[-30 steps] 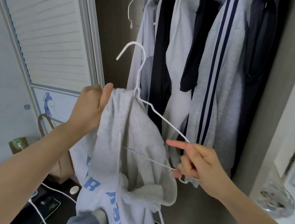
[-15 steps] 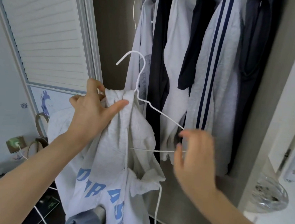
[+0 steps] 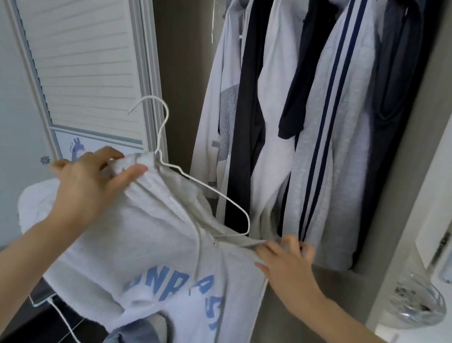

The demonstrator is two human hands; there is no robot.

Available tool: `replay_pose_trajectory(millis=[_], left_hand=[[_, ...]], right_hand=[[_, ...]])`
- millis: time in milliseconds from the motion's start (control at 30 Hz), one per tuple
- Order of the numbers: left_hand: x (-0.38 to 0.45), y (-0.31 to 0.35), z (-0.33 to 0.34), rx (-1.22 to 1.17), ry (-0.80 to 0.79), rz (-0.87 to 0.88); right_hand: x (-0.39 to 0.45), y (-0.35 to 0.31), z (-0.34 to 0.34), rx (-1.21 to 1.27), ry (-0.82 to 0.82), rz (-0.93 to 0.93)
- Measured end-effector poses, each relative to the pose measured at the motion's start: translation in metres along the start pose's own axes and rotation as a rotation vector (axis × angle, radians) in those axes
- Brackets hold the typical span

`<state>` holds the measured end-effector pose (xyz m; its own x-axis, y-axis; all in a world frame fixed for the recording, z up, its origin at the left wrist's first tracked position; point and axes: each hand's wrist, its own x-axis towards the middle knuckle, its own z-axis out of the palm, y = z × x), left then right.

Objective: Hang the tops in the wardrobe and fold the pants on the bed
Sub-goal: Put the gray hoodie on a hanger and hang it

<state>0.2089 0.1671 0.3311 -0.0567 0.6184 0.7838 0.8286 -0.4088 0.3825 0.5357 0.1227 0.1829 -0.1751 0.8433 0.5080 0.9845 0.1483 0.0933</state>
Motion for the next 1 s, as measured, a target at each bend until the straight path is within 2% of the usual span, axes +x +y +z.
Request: replay_pose_trajectory(millis=[133, 200, 267, 333, 433, 500, 633, 700, 800, 900, 1000], left_hand=[[-0.006, -0.016, -0.010, 0.181, 0.032, 0.218], [-0.005, -0.019, -0.017, 0.122, 0.034, 0.179], [0.000, -0.019, -0.026, -0.080, 0.036, 0.039], [0.005, -0.019, -0.033, -0.192, 0.058, -0.023], [0.006, -0.016, -0.041, -0.072, 0.064, 0.026], [0.007, -0.013, -0.044, 0.058, 0.105, 0.069], [0.030, -0.007, -0.051, 0.201, 0.243, 0.234], [0.048, -0.003, -0.055, 0.189, 0.324, 0.236], [0.071, 0.007, -0.050, 0.104, 0.395, 0.201], [0.080, 0.019, -0.041, 0.187, 0.386, 0.286], [0.074, 0.038, -0.026, 0.205, 0.278, 0.467]], right_hand=[[0.023, 0.014, -0.007, -0.116, 0.114, -0.062], [0.036, 0.017, -0.015, -0.117, 0.165, -0.118], [0.049, 0.015, -0.021, -0.116, 0.183, -0.193], [0.057, 0.012, -0.027, -0.134, 0.178, -0.256], [0.069, 0.019, -0.041, -0.203, 0.190, -0.285], [0.081, 0.028, -0.054, -0.271, 0.254, -0.295], [0.107, 0.044, -0.091, -0.341, 0.471, -0.235], [0.118, 0.050, -0.114, -0.351, 0.530, -0.185], [0.128, 0.059, -0.146, -0.332, 0.536, -0.129], [0.130, 0.068, -0.164, -0.303, 0.553, -0.131], [0.126, 0.075, -0.181, -0.147, 0.493, -0.098]])
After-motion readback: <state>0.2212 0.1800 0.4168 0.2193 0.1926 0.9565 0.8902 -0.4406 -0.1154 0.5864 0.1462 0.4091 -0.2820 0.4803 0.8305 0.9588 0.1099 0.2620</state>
